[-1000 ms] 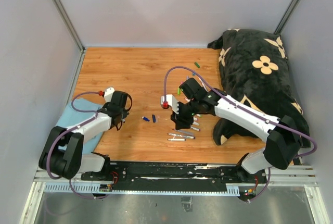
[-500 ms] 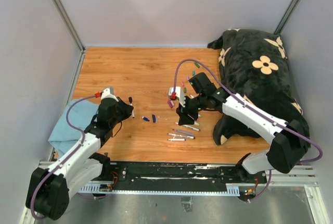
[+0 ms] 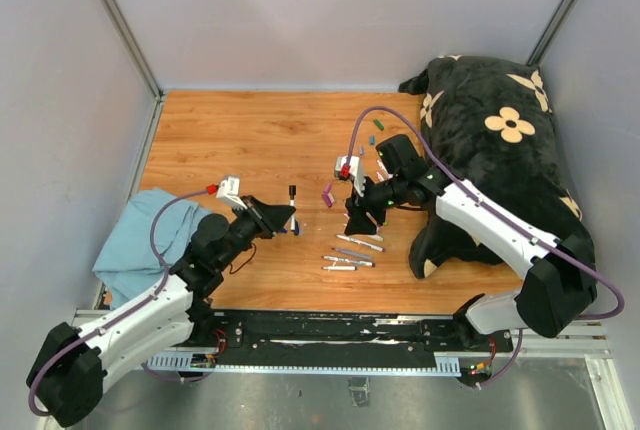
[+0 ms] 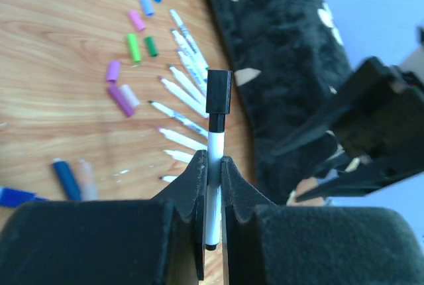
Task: Open the pen caps
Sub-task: Pick up the pen from the center of the board, then open the pen cap from the pen.
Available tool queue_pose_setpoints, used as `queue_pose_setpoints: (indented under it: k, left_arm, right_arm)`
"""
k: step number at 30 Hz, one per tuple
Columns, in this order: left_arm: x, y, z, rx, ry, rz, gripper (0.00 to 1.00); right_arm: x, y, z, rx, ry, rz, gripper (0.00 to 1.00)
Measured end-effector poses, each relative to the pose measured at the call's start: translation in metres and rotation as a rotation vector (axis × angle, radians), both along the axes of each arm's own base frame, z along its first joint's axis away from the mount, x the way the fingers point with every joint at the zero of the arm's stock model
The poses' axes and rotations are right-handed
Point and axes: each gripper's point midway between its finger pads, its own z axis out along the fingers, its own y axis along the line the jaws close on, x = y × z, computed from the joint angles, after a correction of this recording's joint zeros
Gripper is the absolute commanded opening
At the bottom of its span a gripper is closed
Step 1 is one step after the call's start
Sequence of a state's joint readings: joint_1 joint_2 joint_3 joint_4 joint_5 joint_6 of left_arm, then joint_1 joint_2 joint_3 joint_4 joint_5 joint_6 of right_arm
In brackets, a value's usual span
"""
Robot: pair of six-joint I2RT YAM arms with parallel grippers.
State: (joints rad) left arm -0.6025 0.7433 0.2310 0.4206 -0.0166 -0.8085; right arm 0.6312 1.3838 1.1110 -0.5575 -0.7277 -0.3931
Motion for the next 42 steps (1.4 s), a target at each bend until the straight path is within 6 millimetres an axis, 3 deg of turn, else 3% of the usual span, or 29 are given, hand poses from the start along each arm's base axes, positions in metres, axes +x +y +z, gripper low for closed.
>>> queue_pose_setpoints:
  k: [5, 13, 32, 42]
  left_arm:
    - [-0.012, -0.021, 0.019, -0.075, -0.062, -0.036, 0.0]
    - [-0.025, -0.044, 0.03, -0.136, -0.107, -0.05, 0.0]
    - [-0.026, -0.047, 0.052, -0.241, -0.196, 0.028, 0.0]
    - [-0.015, -0.056, 0.044, -0.212, -0.222, 0.056, 0.0]
  right_arm:
    - [0.004, -0.002, 0.001, 0.021, 0.004, -0.031, 0.55]
    - [0.006, -0.003, 0.01, 0.076, 0.022, -0.046, 0.56]
    - [0.001, 0.001, 0.026, 0.191, 0.112, -0.046, 0.59]
    - [0.017, -0.01, 0.035, 0.306, 0.214, -0.12, 0.61]
